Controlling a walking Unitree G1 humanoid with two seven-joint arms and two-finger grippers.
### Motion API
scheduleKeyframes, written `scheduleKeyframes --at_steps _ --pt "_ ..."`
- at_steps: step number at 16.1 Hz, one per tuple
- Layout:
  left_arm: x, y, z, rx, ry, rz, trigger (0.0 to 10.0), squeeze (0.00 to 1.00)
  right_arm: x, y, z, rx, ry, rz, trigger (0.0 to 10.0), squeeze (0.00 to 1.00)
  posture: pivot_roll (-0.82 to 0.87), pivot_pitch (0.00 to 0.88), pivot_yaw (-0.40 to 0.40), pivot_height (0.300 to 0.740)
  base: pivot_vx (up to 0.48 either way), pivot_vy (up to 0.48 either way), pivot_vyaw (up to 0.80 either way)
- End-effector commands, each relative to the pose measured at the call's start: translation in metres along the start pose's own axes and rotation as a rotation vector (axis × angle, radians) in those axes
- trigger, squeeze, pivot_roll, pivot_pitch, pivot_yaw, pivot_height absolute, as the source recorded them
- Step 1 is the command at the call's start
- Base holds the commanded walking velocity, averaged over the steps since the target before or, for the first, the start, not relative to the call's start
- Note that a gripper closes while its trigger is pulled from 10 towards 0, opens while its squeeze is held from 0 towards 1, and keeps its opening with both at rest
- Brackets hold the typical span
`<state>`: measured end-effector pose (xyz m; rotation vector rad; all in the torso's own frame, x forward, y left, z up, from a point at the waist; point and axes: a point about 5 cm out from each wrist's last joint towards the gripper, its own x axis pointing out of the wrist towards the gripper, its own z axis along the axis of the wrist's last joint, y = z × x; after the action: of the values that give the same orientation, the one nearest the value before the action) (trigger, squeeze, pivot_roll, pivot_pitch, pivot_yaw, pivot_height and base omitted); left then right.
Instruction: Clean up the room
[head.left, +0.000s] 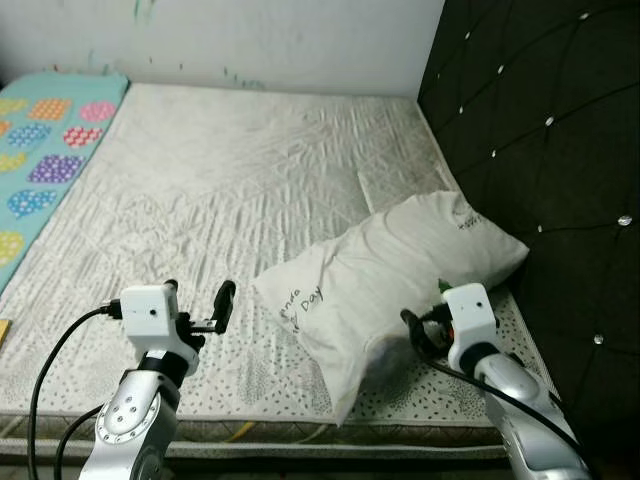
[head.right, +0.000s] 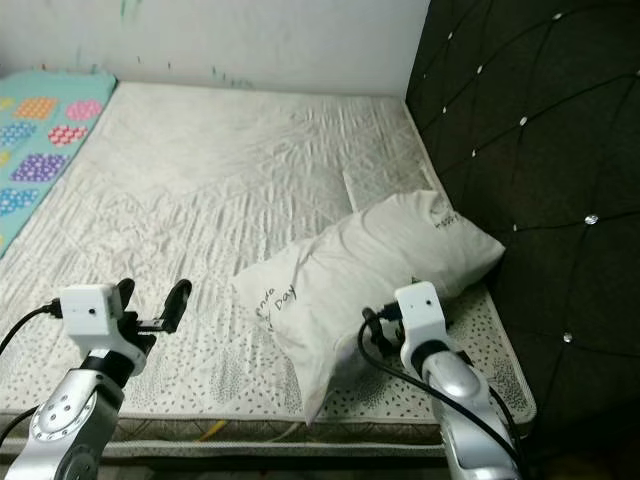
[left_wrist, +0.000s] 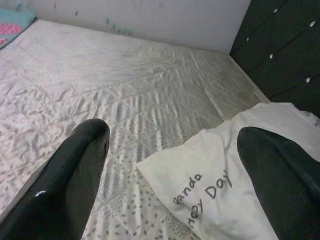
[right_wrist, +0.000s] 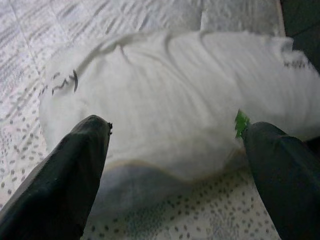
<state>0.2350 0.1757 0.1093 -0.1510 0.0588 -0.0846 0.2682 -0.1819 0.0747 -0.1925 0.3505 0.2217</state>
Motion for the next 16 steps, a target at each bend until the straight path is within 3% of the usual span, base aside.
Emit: scheduleKeyframes --at_steps 1,5,7,11,13,16 --pt "-0.002 -0.001 0.004 0.003 -0.005 -0.003 10.0 0.0 -0.002 -0.001 0.002 -0.004 0.005 0.005 10.0 0.0 -0.06 0.136 -0.046 0.74 0.0 0.0 0.0" --pt "-0.006 0.003 0.005 -0.012 -0.005 0.064 10.0 0.0 -0.005 0.0 0.002 0.06 0.023 -0.017 10.0 0.0 -0.06 0.147 -0.047 0.74 0.0 0.0 0.0" --pt "-0.017 0.007 0.0 -0.148 0.063 0.155 10.0 0.0 -0.008 -0.005 0.008 0.169 -0.021 -0.095 10.0 0.0 -0.05 0.145 -0.042 0.74 0.0 0.0 0.0" --pt "-0.039 0.014 -0.007 -0.168 0.129 0.217 10.0 0.0 -0.006 -0.001 0.008 0.168 -0.018 -0.087 10.0 0.0 -0.03 0.148 -0.038 0.74 0.0 0.0 0.0" --pt "-0.036 0.018 -0.011 -0.198 0.17 0.237 10.0 0.0 -0.003 0.0 0.009 0.166 -0.021 -0.091 10.0 0.0 -0.03 0.139 -0.036 0.74 0.0 0.0 0.0" --pt "-0.032 0.014 -0.01 -0.172 0.176 0.204 10.0 0.0 -0.002 0.001 0.009 0.155 -0.021 -0.093 10.0 0.0 -0.03 0.133 -0.031 0.74 0.0 0.0 0.0"
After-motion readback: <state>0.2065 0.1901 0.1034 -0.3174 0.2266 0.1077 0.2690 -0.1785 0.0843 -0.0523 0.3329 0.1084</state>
